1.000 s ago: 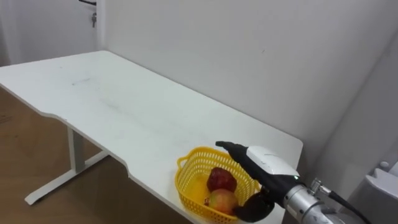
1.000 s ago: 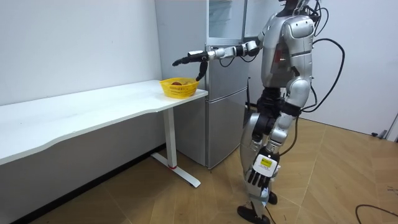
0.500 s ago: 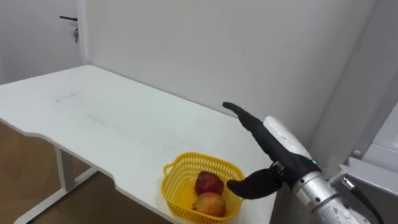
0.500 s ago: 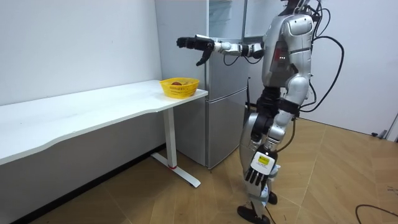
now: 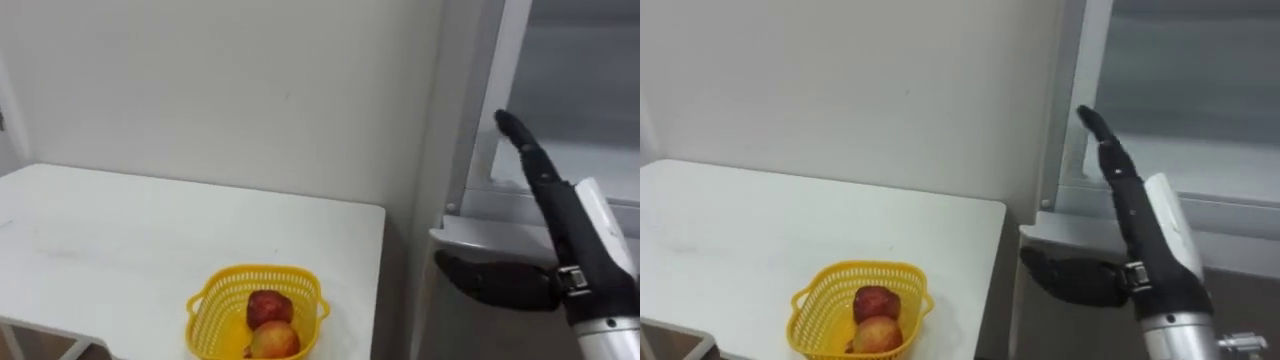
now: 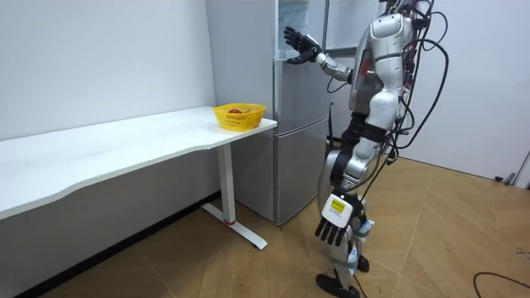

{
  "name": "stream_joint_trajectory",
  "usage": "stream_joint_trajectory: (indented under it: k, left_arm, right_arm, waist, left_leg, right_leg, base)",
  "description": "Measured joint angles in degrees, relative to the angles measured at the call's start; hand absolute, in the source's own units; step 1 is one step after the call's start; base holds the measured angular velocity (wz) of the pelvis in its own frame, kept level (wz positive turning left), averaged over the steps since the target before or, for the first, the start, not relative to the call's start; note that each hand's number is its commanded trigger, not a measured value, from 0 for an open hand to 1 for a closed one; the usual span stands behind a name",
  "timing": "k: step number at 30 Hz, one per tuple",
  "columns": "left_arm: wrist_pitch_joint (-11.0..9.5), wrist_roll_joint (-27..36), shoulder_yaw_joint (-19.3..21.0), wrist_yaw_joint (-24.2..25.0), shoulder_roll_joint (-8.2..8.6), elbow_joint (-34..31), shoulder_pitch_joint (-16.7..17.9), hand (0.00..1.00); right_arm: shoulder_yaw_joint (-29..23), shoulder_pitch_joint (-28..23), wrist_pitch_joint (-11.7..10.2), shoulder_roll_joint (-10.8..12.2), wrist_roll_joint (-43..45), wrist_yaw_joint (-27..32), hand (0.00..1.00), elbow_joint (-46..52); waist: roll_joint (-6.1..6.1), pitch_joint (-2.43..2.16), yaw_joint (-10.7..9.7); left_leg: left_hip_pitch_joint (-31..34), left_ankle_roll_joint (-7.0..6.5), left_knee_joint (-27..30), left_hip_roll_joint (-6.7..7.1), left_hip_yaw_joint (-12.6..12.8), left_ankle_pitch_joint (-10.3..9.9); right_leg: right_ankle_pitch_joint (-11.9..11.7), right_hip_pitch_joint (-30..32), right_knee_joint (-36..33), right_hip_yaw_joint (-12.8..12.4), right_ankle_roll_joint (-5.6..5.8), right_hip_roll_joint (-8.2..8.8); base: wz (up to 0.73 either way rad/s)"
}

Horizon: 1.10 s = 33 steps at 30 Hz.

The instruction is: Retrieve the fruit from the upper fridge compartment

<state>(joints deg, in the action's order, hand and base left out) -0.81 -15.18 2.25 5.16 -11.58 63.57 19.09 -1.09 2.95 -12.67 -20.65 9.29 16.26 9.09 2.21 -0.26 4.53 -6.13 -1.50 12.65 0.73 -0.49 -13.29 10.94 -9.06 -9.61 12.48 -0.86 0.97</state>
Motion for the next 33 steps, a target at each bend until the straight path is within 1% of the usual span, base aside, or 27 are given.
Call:
stream_joint_trajectory:
  k: [1,2,4,6,8,9,11,12,13,14,15,18,19,21,24,25,26,28,30,31,33]
  left_arm:
    - [-0.20,-0.01,0.00,0.02,0.04,0.65,-0.20,0.00]
    - [-0.26,-0.01,0.00,0.02,0.04,0.60,-0.12,0.00]
    - [-0.42,-0.01,-0.06,0.04,0.10,0.58,0.01,0.00]
    - [-0.49,-0.03,-0.07,0.07,0.28,0.58,-0.09,0.00]
    - [-0.73,0.00,-0.14,-0.01,0.47,0.62,-0.38,0.00]
    - [-0.77,0.02,-0.20,-0.02,0.52,0.67,-0.38,0.00]
    - [-0.78,0.05,-0.26,-0.12,0.73,1.03,-0.47,0.00]
    - [-0.78,0.05,-0.28,-0.27,0.73,1.15,-0.55,0.00]
    - [-0.77,0.04,-0.36,-0.78,0.76,1.22,-0.61,0.00]
    - [-0.75,0.05,-0.35,-1.10,0.88,1.17,-0.50,0.00]
    - [-0.75,0.04,-0.34,-1.12,0.94,1.17,-0.44,0.00]
    - [-0.76,0.01,-0.26,-1.12,1.32,1.14,-0.45,0.00]
    - [-0.77,0.02,-0.22,-1.12,1.33,1.14,-0.57,0.00]
    - [-0.86,0.02,-0.19,-1.21,1.33,1.12,-0.68,0.00]
    - [-0.92,0.03,-0.16,-1.19,1.38,1.09,-0.64,0.00]
    - [-0.90,0.02,-0.12,-1.17,1.40,0.87,-0.50,0.00]
    - [-0.86,-0.01,-0.04,-1.18,1.39,0.75,-0.46,0.00]
    - [-0.85,0.00,0.34,-1.21,1.39,0.66,-0.48,0.00]
    - [-0.85,0.01,1.01,-1.28,1.42,0.66,-0.48,0.00]
    - [-0.84,0.01,1.05,-1.44,1.42,0.67,-0.37,0.00]
    - [-0.84,0.04,1.06,-1.94,1.44,0.69,-0.42,0.00]
  right_arm:
    - [-1.12,-0.62,-0.04,0.01,0.00,0.72,0.00,0.02]
    - [-2.46,-1.50,-0.38,0.01,0.02,1.36,0.00,0.15]
    - [-3.81,-2.82,-0.64,0.01,0.02,2.48,0.00,1.02]
    - [-4.65,-3.48,-1.49,0.01,0.20,3.52,0.00,1.15]
    - [-5.08,-4.69,-2.58,0.02,0.08,5.31,0.00,1.17]
    - [-5.08,-4.97,-2.68,0.03,0.00,5.64,0.00,1.17]
    - [-5.09,-6.98,-2.90,0.05,0.05,7.34,0.00,1.17]
    - [-5.09,-7.61,-2.88,0.06,0.06,7.63,0.00,1.16]
    - [-5.11,-8.76,-2.87,0.20,0.11,8.11,0.00,1.15]
    - [-5.26,-9.52,-2.87,0.59,0.07,8.17,0.00,0.90]
    - [-5.38,-9.83,-2.84,0.88,0.07,8.28,0.00,0.74]
    - [-6.48,-11.35,-2.84,1.92,0.09,9.43,0.00,0.33]
    - [-7.06,-11.48,-2.85,2.71,0.04,10.49,0.00,-0.41]
    - [-7.42,-11.47,-3.33,3.09,0.08,12.11,0.00,-1.15]
    - [-8.43,-11.51,-4.11,3.66,-0.01,13.92,0.00,-2.36]
    - [-9.20,-11.58,-4.42,3.97,0.15,14.40,0.00,-2.82]
    - [-9.66,-11.84,-4.86,3.99,0.49,15.17,0.00,-3.41]
    - [-10.17,-12.27,-4.97,4.01,1.34,16.36,0.00,-4.09]
    - [-11.18,-13.18,-4.86,4.42,1.90,17.99,0.00,-5.00]
    - [-11.96,-13.71,-4.72,4.86,1.92,19.24,0.00,-5.88]
    - [-12.93,-14.61,-4.57,5.12,1.92,20.90,0.00,-6.54]
  waist:
    - [-0.03,0.07,-0.52]
    - [0.44,-0.02,-1.24]
    - [0.38,0.18,-1.45]
    - [0.29,0.20,-1.65]
    - [0.02,0.10,-2.55]
    - [-0.14,0.11,-2.71]
    - [-0.71,-0.12,-3.10]
    - [-0.75,-0.16,-3.21]
    - [-1.12,-0.04,-3.51]
    - [-1.20,-0.03,-4.12]
    - [-1.36,-0.02,-4.15]
    - [-1.78,0.27,-4.37]
    - [-1.90,0.29,-4.40]
    - [-1.96,0.23,-4.38]
    - [-1.63,0.12,-4.55]
    - [-1.60,-0.01,-4.62]
    - [-1.24,-0.14,-4.82]
    - [-1.02,-0.31,-4.84]
    - [-0.70,-0.33,-4.82]
    - [-0.53,-0.42,-4.82]
    - [-0.59,-0.41,-5.00]
  left_leg:
    - [-0.06,-0.01,0.07,0.01,0.21,0.00]
    - [-0.09,-0.02,0.01,0.04,0.27,-0.01]
    - [-0.10,-0.04,-0.06,0.06,0.51,-0.02]
    - [-0.12,-0.05,-0.15,0.00,1.11,-0.03]
    - [-0.13,-0.05,-0.54,-0.07,1.53,-0.03]
    - [-0.19,-0.05,-0.63,-0.09,1.73,-0.03]
    - [-0.56,-0.05,-1.02,-0.11,2.00,-0.03]
    - [-0.61,-0.06,-1.05,-0.11,2.02,-0.03]
    - [-0.64,-0.06,-1.16,-0.15,2.18,-0.03]
    - [-0.76,-0.06,-1.30,-0.18,2.29,-0.02]
    - [-0.76,-0.06,-1.37,-0.18,2.31,-0.02]
    - [-0.84,-0.06,-1.51,-0.25,2.76,-0.03]
    - [-0.85,-0.06,-1.51,-0.27,2.87,-0.03]
    - [-0.80,-0.06,-1.51,-0.29,3.04,-0.03]
    - [-0.57,-0.06,-1.47,-0.30,3.29,-0.03]
    - [-0.48,-0.06,-1.43,-0.25,3.28,-0.03]
    - [-0.48,-0.06,-1.42,-0.20,3.26,-0.03]
    - [-0.49,-0.06,-1.41,-0.15,3.27,-0.02]
    - [-0.47,-0.06,-1.41,-0.12,3.28,-0.02]
    - [-0.48,-0.07,-1.41,-0.09,3.31,-0.03]
    - [-0.47,-0.09,-1.47,-0.07,3.46,-0.04]
  right_leg:
    - [0.00,0.10,0.04,-0.25,0.00,0.00]
    - [0.02,0.13,0.09,-0.47,0.04,0.01]
    - [0.09,0.22,0.11,-1.02,0.14,0.00]
    - [0.09,0.43,0.09,-1.39,0.14,-0.07]
    - [0.09,0.84,-0.10,-1.58,0.14,-0.07]
    - [0.08,0.89,-0.12,-1.68,0.14,-0.07]
    - [0.08,0.83,-0.23,-1.78,0.15,-0.05]
    - [0.08,0.82,-0.25,-1.79,0.15,-0.04]
    - [0.08,0.88,-0.24,-1.88,0.15,-0.06]
    - [0.08,0.93,-0.24,-2.20,0.15,-0.12]
    - [0.07,0.96,-0.24,-2.22,0.15,-0.13]
    - [0.08,1.20,-0.33,-2.80,0.15,-0.21]
    - [0.08,1.27,-0.32,-2.85,0.15,-0.24]
    - [0.09,1.77,-0.29,-3.00,0.14,-0.27]
    - [0.09,2.01,-0.12,-3.09,0.14,-0.28]
    - [0.09,2.06,-0.09,-3.05,0.14,-0.24]
    - [0.11,2.13,-0.03,-2.91,0.18,-0.18]
    - [0.15,2.14,-0.02,-2.91,0.23,-0.13]
    - [0.15,2.15,-0.02,-2.92,0.25,-0.10]
    - [0.16,2.16,-0.05,-2.94,0.27,-0.07]
    - [0.18,2.26,-0.06,-3.05,0.29,-0.05]
  base:
    - [-0.06]
    - [-0.04]
    - [-0.07]
    - [-0.13]
    - [-0.08]
    - [-0.10]
    - [-0.07]
    - [0.00]
    - [-0.06]
    - [-0.06]
    - [-0.07]
    - [-0.08]
    - [-0.07]
    - [-0.04]
    - [-0.01]
    - [0.04]
    - [0.04]
    - [0.02]
    - [0.00]
    - [0.00]
    - [-0.04]
